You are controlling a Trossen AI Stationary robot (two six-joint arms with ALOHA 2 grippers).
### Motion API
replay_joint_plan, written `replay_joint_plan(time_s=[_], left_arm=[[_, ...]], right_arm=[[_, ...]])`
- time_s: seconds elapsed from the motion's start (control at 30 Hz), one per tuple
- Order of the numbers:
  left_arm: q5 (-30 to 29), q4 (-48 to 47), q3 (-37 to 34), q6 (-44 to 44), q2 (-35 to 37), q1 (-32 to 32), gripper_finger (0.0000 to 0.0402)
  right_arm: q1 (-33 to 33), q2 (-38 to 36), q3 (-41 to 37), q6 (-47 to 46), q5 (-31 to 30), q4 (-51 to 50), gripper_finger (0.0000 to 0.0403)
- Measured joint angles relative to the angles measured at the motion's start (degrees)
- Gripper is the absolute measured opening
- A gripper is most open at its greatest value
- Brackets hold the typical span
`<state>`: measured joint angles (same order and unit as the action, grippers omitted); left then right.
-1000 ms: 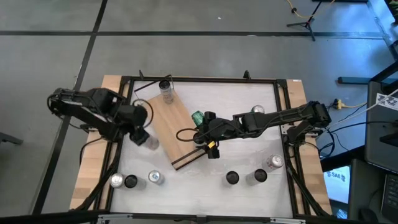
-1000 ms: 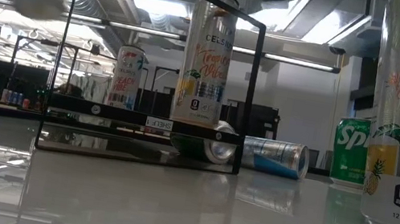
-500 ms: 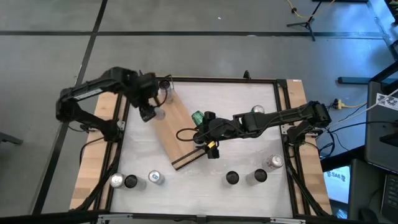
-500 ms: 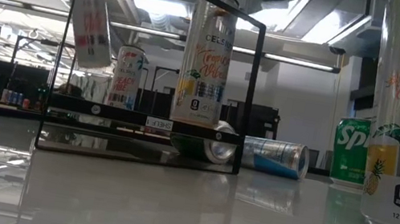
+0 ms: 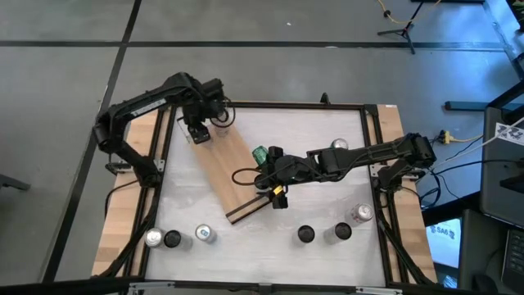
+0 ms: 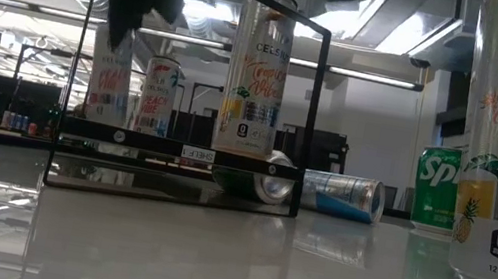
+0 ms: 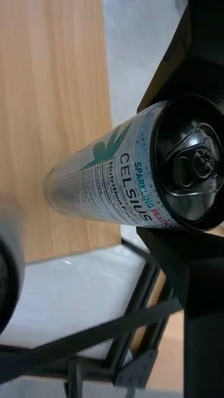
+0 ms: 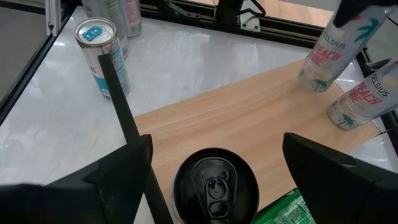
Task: Place canned beverage on shelf
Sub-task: Put the white pink soda can on the shelf aligned with the other white pink soda can
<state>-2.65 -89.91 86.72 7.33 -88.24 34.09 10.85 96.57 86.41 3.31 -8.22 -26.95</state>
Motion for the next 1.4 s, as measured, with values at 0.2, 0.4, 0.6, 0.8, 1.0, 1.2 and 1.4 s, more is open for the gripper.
replay_joint_plan(time_s=[0.2,0.4,0.6,0.8,1.0,1.2,1.4], left_arm=[[-0.02,-0.04,0.02,4.71,-2.9,1.94,0.0243],[-4.08,-0.15,0.09,7.57,-4.02,2.07,0.0252],[-4.85,0.24,0.13,9.7,-4.29,2.01,0.0255],[-4.88,0.39,0.13,9.84,-4.29,2.01,0.0256],[-5.96,0.66,0.13,9.85,-4.33,1.99,0.0257],[-6.22,1.2,0.13,9.83,-4.33,1.99,0.0257],[-6.28,2.03,0.11,9.86,-4.33,1.99,0.0257]], right_arm=[[0.0,0.0,0.0,0.0,-0.04,0.01,0.0353],[0.0,0.0,0.0,0.0,-0.18,0.04,0.0353],[0.0,0.0,-0.02,0.01,-0.19,0.12,0.0353],[0.0,0.0,-0.02,0.0,-0.18,0.13,0.0353],[0.0,0.0,-0.02,0.0,-0.18,0.12,0.0353],[0.0,0.0,-0.02,0.0,-0.18,0.11,0.0353],[0.0,0.0,-0.02,0.0,-0.18,0.1,0.0353]])
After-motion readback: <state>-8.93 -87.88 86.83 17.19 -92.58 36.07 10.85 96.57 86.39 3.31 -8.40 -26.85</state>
